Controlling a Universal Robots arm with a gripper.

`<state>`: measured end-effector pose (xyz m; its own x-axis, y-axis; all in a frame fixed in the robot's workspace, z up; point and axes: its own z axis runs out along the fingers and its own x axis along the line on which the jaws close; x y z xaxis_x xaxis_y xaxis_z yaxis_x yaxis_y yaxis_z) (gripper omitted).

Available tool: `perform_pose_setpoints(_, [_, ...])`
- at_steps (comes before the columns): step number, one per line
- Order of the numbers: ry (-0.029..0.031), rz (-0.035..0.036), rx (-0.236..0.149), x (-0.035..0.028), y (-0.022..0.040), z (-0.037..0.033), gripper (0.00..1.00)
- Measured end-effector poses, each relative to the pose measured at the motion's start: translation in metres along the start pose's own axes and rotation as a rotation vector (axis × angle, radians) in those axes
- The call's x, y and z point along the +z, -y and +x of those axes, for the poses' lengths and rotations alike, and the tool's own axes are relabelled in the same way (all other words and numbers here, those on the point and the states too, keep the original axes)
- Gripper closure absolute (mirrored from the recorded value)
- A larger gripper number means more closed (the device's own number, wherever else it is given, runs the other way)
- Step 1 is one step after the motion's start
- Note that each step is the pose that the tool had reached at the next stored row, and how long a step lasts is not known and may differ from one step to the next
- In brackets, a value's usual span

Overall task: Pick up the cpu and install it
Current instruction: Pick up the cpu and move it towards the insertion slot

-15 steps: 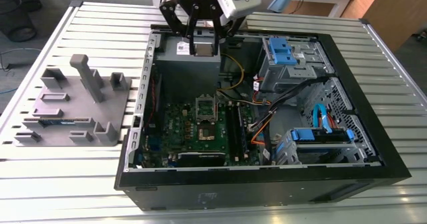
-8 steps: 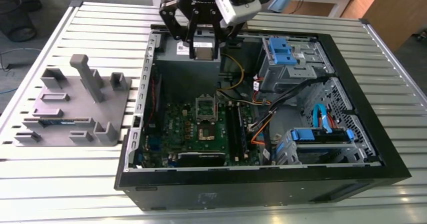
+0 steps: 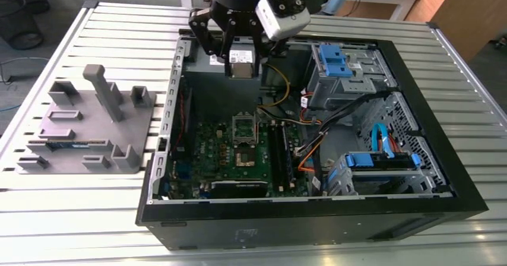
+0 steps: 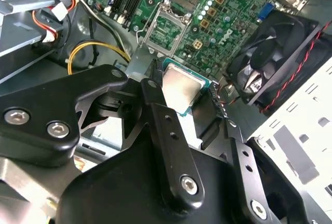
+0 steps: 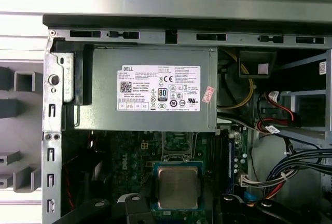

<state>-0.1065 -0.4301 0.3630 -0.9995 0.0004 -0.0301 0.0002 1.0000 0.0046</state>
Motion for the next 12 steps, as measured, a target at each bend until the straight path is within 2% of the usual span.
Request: perform_pose_setpoints(12, [0.0, -0.0001, 0.0, 0.0094, 0.0127, 0.0002, 0.53])
